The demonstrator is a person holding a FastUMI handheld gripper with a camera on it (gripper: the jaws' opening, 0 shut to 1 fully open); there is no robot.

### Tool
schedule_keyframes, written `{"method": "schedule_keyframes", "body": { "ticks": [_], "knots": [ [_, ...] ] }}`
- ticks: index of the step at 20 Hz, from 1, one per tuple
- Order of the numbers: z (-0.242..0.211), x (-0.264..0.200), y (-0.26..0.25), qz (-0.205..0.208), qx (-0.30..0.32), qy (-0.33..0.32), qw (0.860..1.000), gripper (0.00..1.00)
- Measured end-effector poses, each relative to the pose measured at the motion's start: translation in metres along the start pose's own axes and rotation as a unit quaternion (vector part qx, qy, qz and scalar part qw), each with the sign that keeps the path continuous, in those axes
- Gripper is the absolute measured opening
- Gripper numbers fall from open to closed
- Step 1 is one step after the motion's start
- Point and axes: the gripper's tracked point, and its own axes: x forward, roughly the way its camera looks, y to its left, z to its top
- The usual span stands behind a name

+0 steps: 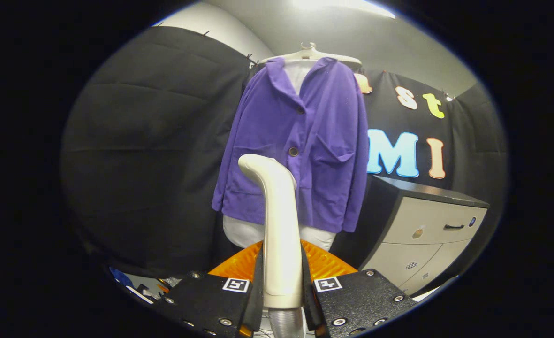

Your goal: Iron the clothes twice with a garment steamer, once on the left side and once on the right side.

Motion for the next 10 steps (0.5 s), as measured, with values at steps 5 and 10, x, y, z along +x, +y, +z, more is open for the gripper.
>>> {"method": "schedule_keyframes", "body": {
  "ticks": [5,10],
  "knots": [
    [0.035,-0.061,-0.068,-0.034,0.014,-0.038,0.999,0.36],
    [0.072,-0.112,-0.119,-0.048,0.031,-0.085,0.995,0.36]
  ]
}}
